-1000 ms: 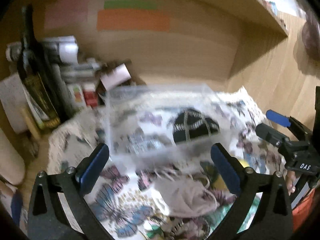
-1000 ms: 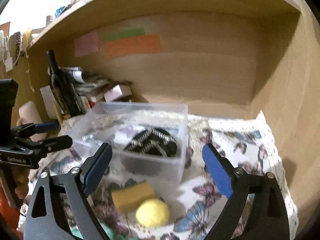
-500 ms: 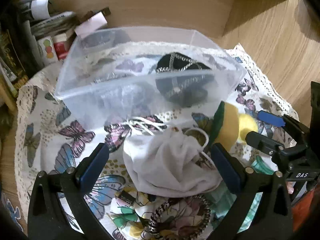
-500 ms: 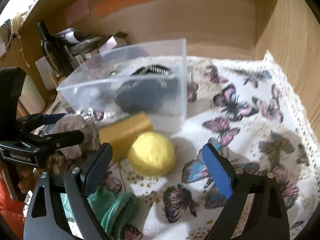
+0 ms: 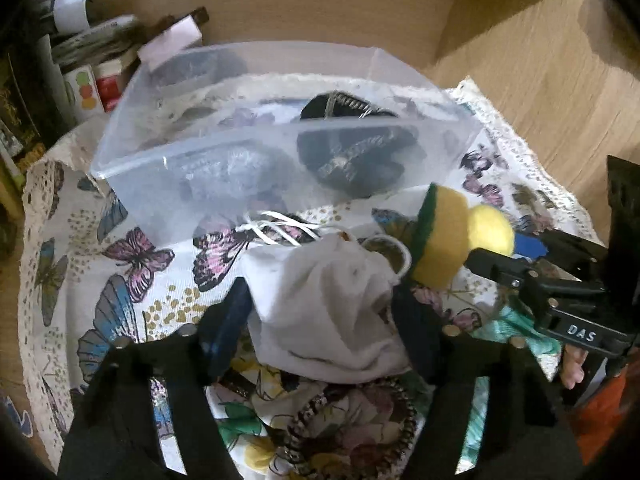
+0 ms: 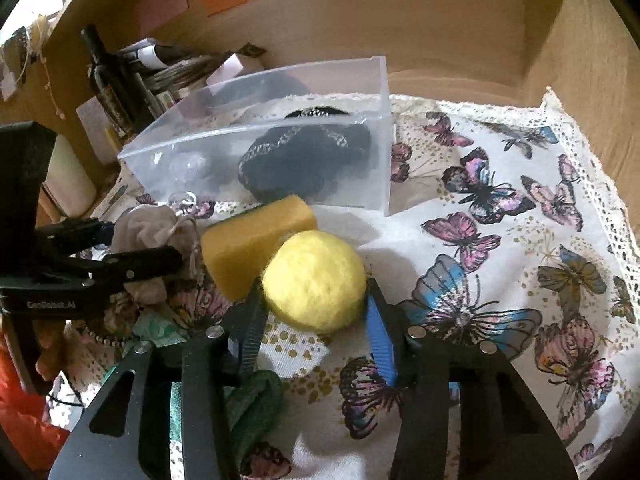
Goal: Organize soft objects
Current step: 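Grasp the white cloth pouch with the left tool while the right grasps the yellow felt ball, then carry the pouch with the left tool while the right carries the ball into the box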
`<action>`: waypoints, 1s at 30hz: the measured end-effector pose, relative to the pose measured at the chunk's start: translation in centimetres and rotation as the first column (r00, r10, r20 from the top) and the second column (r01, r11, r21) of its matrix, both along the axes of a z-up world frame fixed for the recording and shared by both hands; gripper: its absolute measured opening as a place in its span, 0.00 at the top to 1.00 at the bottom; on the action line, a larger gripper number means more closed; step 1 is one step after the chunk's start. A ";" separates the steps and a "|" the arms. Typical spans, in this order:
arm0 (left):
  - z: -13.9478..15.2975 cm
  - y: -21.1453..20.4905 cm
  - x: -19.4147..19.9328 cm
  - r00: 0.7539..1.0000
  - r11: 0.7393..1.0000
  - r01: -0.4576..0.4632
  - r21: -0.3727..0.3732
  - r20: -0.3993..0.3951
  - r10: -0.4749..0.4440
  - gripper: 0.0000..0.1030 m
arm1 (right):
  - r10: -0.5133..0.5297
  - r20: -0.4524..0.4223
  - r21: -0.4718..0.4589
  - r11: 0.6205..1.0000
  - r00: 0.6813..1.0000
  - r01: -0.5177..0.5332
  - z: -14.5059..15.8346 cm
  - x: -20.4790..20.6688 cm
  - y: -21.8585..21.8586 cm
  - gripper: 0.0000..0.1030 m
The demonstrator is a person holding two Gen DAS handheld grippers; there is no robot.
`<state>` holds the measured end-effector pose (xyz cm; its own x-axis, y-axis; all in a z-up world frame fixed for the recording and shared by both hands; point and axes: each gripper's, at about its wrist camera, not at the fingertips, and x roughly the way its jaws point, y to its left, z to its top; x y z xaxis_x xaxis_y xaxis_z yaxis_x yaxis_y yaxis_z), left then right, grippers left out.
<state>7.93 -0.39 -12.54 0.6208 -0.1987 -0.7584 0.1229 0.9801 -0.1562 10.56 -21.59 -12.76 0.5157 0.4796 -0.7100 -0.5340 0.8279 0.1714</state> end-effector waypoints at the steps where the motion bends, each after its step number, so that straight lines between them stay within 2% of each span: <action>1: 0.2 -0.1 -0.2 1.000 1.000 0.001 0.004 0.014 -0.001 0.42 | -0.003 0.006 0.003 1.000 1.000 0.003 0.1 -0.1 -0.1 0.58; 3: 0.9 -0.1 -0.8 0.999 1.000 -0.001 0.024 0.048 0.000 0.47 | -0.009 0.023 0.008 1.000 1.000 0.008 0.6 -0.3 -0.3 0.58; 10: 3.9 0.6 -1.9 0.987 0.999 -0.032 0.030 0.159 0.027 0.47 | -0.029 0.113 0.045 0.999 0.993 0.024 3.6 -0.8 -0.7 0.58; 15: 6.7 1.8 -2.3 0.965 0.997 -0.069 0.020 0.255 0.062 0.47 | -0.027 0.192 0.075 0.997 0.981 0.013 6.2 -0.8 -0.2 0.58; 22: 10.0 3.4 -1.3 0.922 0.990 -0.141 0.017 0.367 0.125 0.47 | -0.004 0.279 0.093 0.995 0.960 -0.023 8.9 -0.2 1.5 0.58; 25: 10.9 4.1 -0.6 0.911 0.987 -0.160 0.016 0.387 0.141 0.47 | 0.013 0.301 0.082 0.996 0.954 -0.040 9.7 0.5 2.3 0.57; 30: 10.9 5.1 1.5 0.910 0.984 -0.179 0.001 0.381 0.166 0.47 | 0.043 0.315 0.073 0.995 0.948 -0.070 10.4 2.0 3.8 0.57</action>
<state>9.45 4.72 -1.62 0.8844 -0.0402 -0.4651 -0.0056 0.9953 -0.0966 12.55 -17.74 -2.33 0.6756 0.5641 -0.4747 -0.6172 0.7850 0.0545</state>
